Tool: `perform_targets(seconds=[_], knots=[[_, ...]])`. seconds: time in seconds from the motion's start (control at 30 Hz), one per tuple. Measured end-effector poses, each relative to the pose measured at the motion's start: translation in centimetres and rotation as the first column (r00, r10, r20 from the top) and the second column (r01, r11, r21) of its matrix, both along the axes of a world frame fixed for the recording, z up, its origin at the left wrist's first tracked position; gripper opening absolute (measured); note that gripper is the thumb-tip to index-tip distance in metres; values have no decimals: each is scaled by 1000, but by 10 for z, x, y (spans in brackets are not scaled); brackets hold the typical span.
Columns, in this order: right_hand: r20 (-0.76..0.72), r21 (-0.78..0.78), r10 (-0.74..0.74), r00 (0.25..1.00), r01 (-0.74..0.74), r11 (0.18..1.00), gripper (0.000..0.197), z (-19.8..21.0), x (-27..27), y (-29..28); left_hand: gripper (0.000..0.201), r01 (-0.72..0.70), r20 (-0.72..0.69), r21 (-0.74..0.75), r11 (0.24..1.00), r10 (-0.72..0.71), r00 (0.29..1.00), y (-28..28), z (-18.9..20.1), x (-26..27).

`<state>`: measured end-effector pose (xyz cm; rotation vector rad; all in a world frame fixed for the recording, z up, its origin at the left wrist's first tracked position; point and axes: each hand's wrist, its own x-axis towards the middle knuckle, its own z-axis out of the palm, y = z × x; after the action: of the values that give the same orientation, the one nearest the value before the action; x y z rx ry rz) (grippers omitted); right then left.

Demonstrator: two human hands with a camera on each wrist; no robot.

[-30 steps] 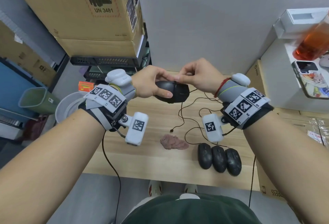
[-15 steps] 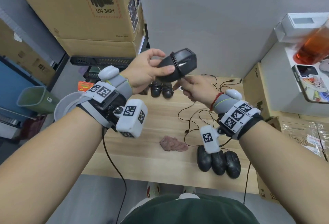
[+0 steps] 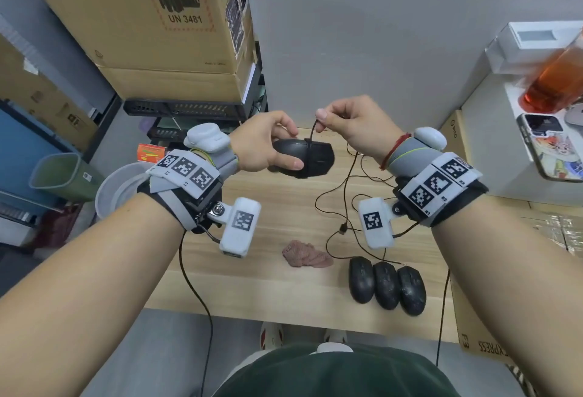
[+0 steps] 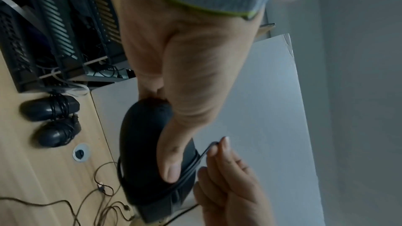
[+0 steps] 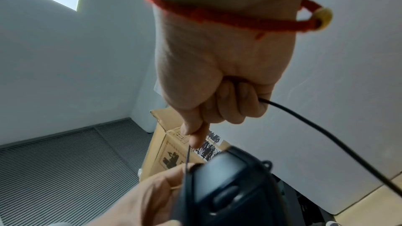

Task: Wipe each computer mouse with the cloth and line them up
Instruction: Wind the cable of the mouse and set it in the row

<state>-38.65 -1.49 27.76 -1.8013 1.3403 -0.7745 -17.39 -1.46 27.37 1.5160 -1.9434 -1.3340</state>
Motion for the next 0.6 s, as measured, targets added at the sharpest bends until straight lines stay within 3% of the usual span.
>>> perform_targets(seconds=[0.07,0.13,0.2,0.33,0.4,0.5,0.6], knots=[[-20,16,-17,1000,17,1000,29,-3,-2,-4,49,81,-120,38,996,-75,990,4,5,-3],[60,63,-40,997,36,997,28,-7,-4,-4,51,120,-247,64,991,-100,964,4,7,-3],[171,114,-70,983,51,992,25,-12,-5,-2,51,88,-387,86,992,-48,921,2,10,-3],[184,227,-109,977,66,972,35,-28,-1,6,44,-64,-599,157,986,146,787,-2,11,-4],[178,251,-63,982,17,968,31,-35,2,10,46,-186,-592,151,971,240,769,-6,7,-3],[40,237,35,999,-44,970,33,-33,8,19,48,-375,-514,123,919,382,768,-14,-2,-1],[-91,210,105,990,-84,974,32,-26,11,23,49,-472,-243,-70,879,444,862,-21,-14,5]])
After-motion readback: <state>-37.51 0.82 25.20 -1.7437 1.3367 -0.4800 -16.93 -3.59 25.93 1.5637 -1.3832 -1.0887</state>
